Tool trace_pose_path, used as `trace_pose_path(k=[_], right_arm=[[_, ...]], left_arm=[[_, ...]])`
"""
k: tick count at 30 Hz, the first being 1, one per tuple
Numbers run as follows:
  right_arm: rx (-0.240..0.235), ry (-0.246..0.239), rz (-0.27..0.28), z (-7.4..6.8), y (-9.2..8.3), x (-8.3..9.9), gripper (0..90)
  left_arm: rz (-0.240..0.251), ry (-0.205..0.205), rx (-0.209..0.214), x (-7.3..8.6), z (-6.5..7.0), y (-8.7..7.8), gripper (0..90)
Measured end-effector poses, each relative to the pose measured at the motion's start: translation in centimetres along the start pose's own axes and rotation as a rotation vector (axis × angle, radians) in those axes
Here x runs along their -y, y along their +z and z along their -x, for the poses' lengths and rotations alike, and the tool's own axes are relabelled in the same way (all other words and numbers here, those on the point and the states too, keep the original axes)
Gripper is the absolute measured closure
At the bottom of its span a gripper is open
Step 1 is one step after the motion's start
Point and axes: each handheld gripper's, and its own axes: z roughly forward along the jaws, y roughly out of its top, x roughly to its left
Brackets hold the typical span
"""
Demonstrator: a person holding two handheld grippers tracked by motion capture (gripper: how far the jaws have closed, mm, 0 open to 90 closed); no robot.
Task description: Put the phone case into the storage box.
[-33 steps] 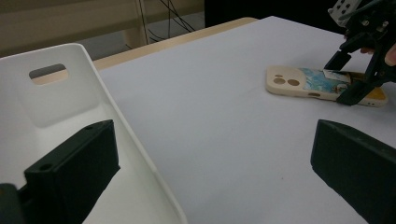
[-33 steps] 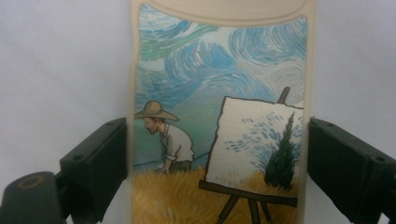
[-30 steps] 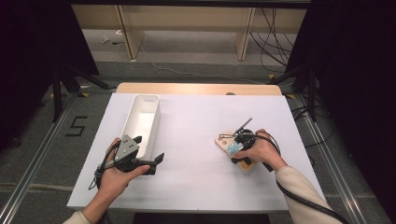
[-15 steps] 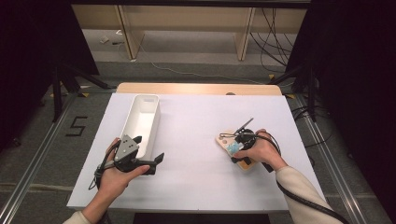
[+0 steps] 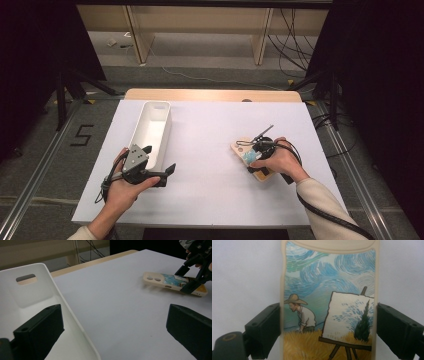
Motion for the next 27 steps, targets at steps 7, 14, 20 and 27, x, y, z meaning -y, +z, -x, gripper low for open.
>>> trace_pose_path(k=[7,14,20,27], right_arm=[[-0.001,0.0,0.024,0.0,-0.4,0.0,12.6],[-0.006,0.002,0.072,-0.2,-0.8,-0.1,12.6],[-0.005,0.004,0.119,-0.3,-1.1,0.0,12.5],[-0.009,0.005,0.193,-0.4,-1.5,0.0,12.5]], left_arm=[[0.003,-0.001,-0.001,0.0,0.0,0.0,0.5],[0.002,-0.004,-0.003,0.0,0.0,0.0,0.6],[0.002,-0.004,-0.003,0.0,0.0,0.0,0.7],[0.001,-0.003,-0.004,0.0,0.0,0.0,0.7]])
